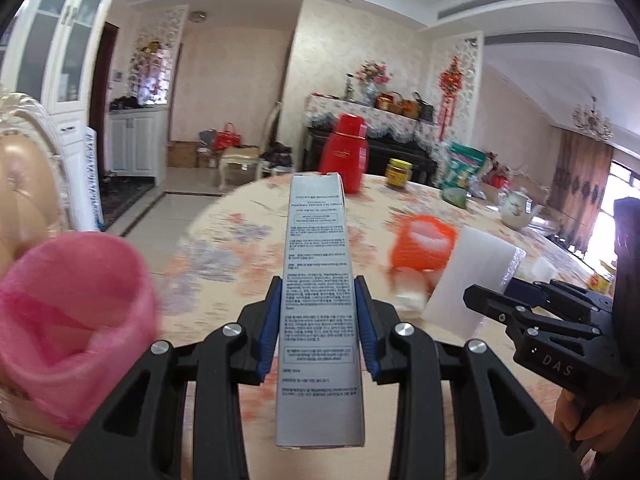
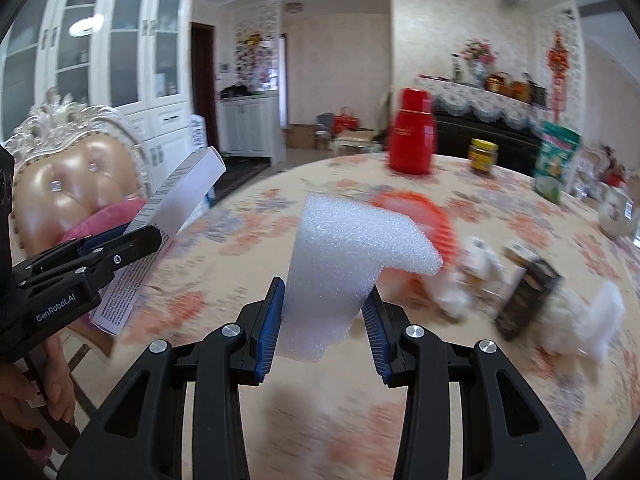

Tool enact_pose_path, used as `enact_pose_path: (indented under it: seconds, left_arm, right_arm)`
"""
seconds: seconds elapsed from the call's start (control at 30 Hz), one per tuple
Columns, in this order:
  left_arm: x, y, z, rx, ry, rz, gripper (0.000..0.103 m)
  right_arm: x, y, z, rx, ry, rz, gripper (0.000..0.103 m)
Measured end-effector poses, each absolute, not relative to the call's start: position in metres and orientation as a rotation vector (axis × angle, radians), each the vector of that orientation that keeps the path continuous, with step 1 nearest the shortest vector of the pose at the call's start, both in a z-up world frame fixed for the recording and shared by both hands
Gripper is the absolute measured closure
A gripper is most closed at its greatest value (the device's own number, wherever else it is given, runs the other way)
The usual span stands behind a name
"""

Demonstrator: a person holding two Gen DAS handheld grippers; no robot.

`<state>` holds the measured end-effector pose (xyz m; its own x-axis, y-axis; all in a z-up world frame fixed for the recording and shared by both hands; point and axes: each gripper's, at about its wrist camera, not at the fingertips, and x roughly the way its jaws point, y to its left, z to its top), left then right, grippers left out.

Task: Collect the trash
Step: 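Carry the white box and foam sheet to the pink bin and release both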

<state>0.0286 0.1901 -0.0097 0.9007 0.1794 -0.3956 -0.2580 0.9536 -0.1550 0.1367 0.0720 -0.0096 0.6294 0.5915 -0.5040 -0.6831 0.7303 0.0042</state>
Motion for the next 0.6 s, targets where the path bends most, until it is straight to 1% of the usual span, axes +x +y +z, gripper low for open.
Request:
enact_pose_path:
  seconds: [0.17, 0.33, 0.6]
  left_arm:
    - [-0.011, 0.239, -0.001, -0.194, 0.361, 0.343, 0.069]
    - [-0.048, 0.305, 0.005, -0.218, 0.360, 0.484, 0.069]
    - [-0.065, 0.406, -0.019, -0.312, 0.393, 0.588, 0.069]
  right_arm:
    - [0.119, 0.141, 0.001, -0.198, 0.499, 0.903, 0.064]
    - [0.097, 0.221, 0.013, -0.249, 0.459, 1.076, 0.064]
    - [0.092, 0.321, -0.002, -0.303, 0.506, 1.219, 0.064]
